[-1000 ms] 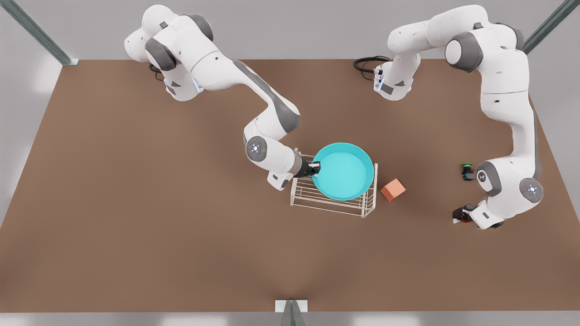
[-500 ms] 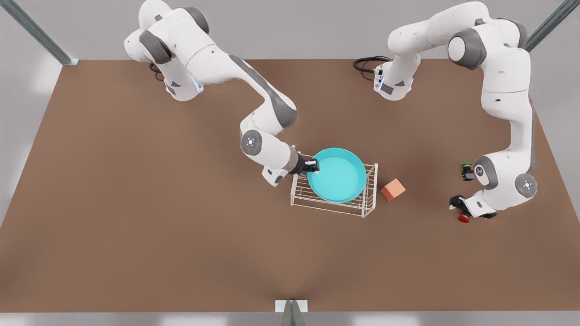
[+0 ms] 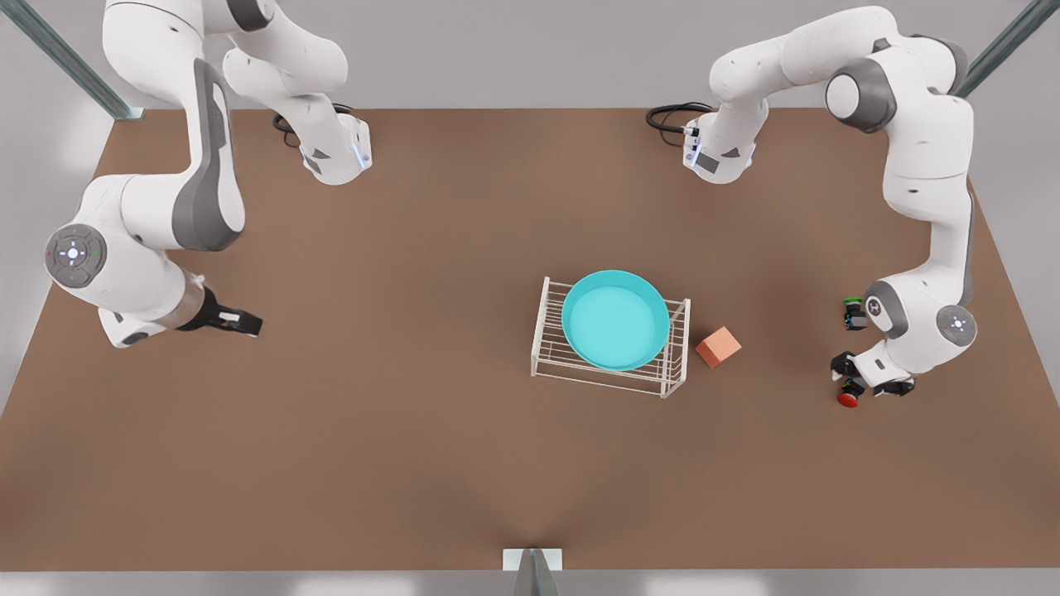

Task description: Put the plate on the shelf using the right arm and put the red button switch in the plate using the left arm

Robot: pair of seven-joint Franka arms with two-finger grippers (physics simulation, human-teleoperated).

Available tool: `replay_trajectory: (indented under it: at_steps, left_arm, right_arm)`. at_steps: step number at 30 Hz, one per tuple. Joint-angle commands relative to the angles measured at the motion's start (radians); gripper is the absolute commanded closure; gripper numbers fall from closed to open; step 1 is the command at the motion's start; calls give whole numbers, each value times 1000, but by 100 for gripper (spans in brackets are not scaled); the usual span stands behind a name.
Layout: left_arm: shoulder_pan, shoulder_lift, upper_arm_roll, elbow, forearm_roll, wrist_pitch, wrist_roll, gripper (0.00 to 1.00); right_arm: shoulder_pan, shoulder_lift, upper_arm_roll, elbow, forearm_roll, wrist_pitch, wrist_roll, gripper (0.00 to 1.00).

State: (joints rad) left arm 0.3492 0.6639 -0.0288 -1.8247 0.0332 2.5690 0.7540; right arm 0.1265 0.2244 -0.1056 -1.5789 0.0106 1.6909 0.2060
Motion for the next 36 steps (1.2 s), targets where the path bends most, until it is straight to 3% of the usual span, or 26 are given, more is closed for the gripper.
replay_trajectory:
  at_steps: [1,7,9,11,13,22,25,32,36]
  left_arm:
    - [2,11,0,1,2,63,168,0]
    - [11,19,0,-1,2,76,182,1]
    - [13,19,0,-1,2,76,180,31]
    - [11,19,0,-1,2,74,179,53]
    - [10,17,0,-1,1,74,168,58]
    - [-9,-6,-3,88,1,-59,96,58]
    - [-116,-41,-2,249,4,-358,-68,58]
    - [-447,-86,-14,401,-4,-633,-700,58]
    - [-477,-144,-209,395,-9,-734,-1065,58]
  right_arm:
    - [1,1,1,-3,-8,-36,-347,0]
    - [5,15,4,-1,-12,-37,-350,0]
    - [5,18,4,-1,-14,-37,-350,0]
    - [5,19,4,-1,-14,-37,-350,0]
    - [5,19,6,-1,-15,-37,-350,0]
    - [5,21,6,2,-15,-37,-350,0]
    - [5,21,6,3,-15,-37,-349,0]
    - [2,21,6,25,-9,-42,-346,0]
    - [4,24,6,25,-9,-42,-347,0]
